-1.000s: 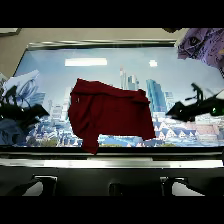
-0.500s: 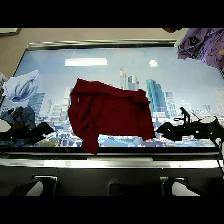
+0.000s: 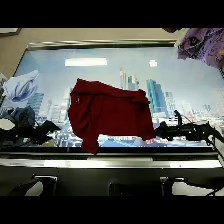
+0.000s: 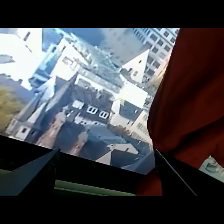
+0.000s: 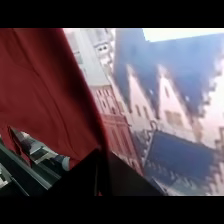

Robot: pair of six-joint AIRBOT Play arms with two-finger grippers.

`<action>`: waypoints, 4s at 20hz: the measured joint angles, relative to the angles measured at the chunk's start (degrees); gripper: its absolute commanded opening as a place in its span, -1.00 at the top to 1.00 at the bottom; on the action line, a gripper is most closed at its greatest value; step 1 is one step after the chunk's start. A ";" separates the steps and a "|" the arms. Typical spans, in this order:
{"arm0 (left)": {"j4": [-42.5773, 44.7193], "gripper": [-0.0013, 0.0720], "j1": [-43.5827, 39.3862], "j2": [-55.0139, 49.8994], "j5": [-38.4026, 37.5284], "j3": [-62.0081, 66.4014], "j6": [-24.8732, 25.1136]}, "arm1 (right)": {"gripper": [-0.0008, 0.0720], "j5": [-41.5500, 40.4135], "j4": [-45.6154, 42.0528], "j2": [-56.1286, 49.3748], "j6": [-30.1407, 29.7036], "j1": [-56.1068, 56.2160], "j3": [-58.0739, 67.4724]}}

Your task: Fold the clothes and pants, and hang the long-sleeved shirts on hangers.

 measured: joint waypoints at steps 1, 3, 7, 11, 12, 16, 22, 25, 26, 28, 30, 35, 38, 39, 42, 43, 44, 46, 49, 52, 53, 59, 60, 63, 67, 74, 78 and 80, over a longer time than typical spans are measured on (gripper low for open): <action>-1.92 -0.85 -0.11 -1.57 0.35 0.00 1.92 | 0.89 0.28 0.68 -0.22 -0.46 0.00 0.00; -6.27 -0.85 -0.76 -5.33 1.77 0.02 6.14 | 0.89 0.92 2.23 -0.26 -1.33 0.00 -0.04; -15.63 -0.85 -4.04 -12.48 5.51 0.00 13.53 | 0.89 2.01 4.35 0.66 -2.29 0.00 0.00; -22.71 -0.82 -8.37 -17.18 8.52 0.09 17.49 | 0.89 2.32 4.96 1.05 -2.56 0.00 0.00; -23.61 -0.60 -9.33 -18.08 8.92 0.13 17.94 | 0.89 2.51 5.07 1.09 -2.73 0.00 0.00; -23.82 0.92 -11.72 -20.17 11.43 1.44 20.39 | 0.90 4.24 5.42 2.27 -2.97 0.00 0.04; -24.17 0.92 -12.57 -20.46 8.39 18.01 23.10 | 0.90 1.16 4.37 8.85 -0.79 6.43 9.86; -16.31 0.92 -12.70 -20.48 3.98 35.01 19.56 | 0.90 -2.32 -2.60 10.43 5.44 13.55 26.05; -12.83 0.92 -12.70 -20.50 2.36 41.53 18.08 | 0.90 -2.97 -5.79 10.69 7.69 15.69 32.98; -4.96 0.92 -12.70 -20.44 -1.55 56.63 15.13 | 0.90 -3.48 -12.02 11.06 12.31 18.67 46.82; 1.44 0.92 -12.70 -19.67 -4.74 70.86 12.74 | 0.90 -2.34 -18.01 11.65 16.85 20.35 61.00; 11.32 0.92 -12.70 -7.37 -6.03 82.29 6.88 | 0.90 3.76 -27.56 20.70 22.62 21.79 79.47; 14.97 0.92 -12.70 3.63 -5.46 78.53 2.73 | 0.90 7.34 -31.01 28.44 25.55 22.01 81.68; 16.09 0.92 -12.70 6.49 -5.33 77.55 1.22 | 0.90 7.91 -32.00 30.45 26.34 22.03 82.01; 20.13 0.92 -12.70 12.17 -5.01 75.87 -2.36 | 0.90 9.46 -34.03 34.47 28.35 22.08 82.58; 21.18 0.92 -12.70 12.76 -4.96 75.58 -3.10 | 0.90 9.73 -34.38 34.86 29.20 22.08 82.66; 21.94 0.92 -12.72 12.68 -5.18 75.38 -3.63 | 0.90 9.88 -34.64 34.71 30.42 22.08 82.73; 22.77 0.92 -12.72 10.62 -6.73 75.10 -4.22 | 0.90 10.54 -34.93 32.65 33.18 22.08 82.71; 23.61 0.92 -12.85 2.86 -10.97 74.90 -4.31 | 0.90 11.41 -33.29 26.14 36.46 22.10 80.85; 23.69 0.92 -12.90 -8.70 -13.70 74.86 -3.06 | 0.89 11.89 -31.67 16.20 38.34 22.08 75.78; 23.78 0.92 -12.92 -13.31 -13.97 74.84 -2.75 | 0.89 11.74 -31.08 12.57 38.58 22.10 74.40; 22.99 0.91 -13.90 -39.89 -9.62 74.79 -2.14 | 0.88 4.85 -26.53 -12.79 38.42 22.12 70.93; 22.16 0.91 -14.12 -43.41 -8.59 74.79 -2.14 | 0.88 3.06 -25.31 -16.57 38.25 22.12 70.77; 18.97 0.84 -14.40 -50.97 -6.64 74.79 -2.10 | 0.74 -1.05 -22.16 -24.87 37.62 22.12 70.55; 16.31 -0.78 -14.38 -54.82 -5.64 74.95 -2.01 | -0.13 -2.93 -20.06 -29.40 37.13 22.10 70.49; 15.28 -0.87 -7.45 -48.68 -13.57 78.79 -0.59 | -0.41 9.51 -19.56 -23.06 27.85 18.64 70.36; 15.21 -0.86 -0.96 -40.92 -19.34 74.88 2.62 | -0.41 16.55 -19.19 -13.77 22.03 11.45 62.51; 15.21 -0.86 2.34 -34.97 -21.29 66.62 3.98 | -0.41 17.27 -18.60 -8.33 20.11 7.21 52.96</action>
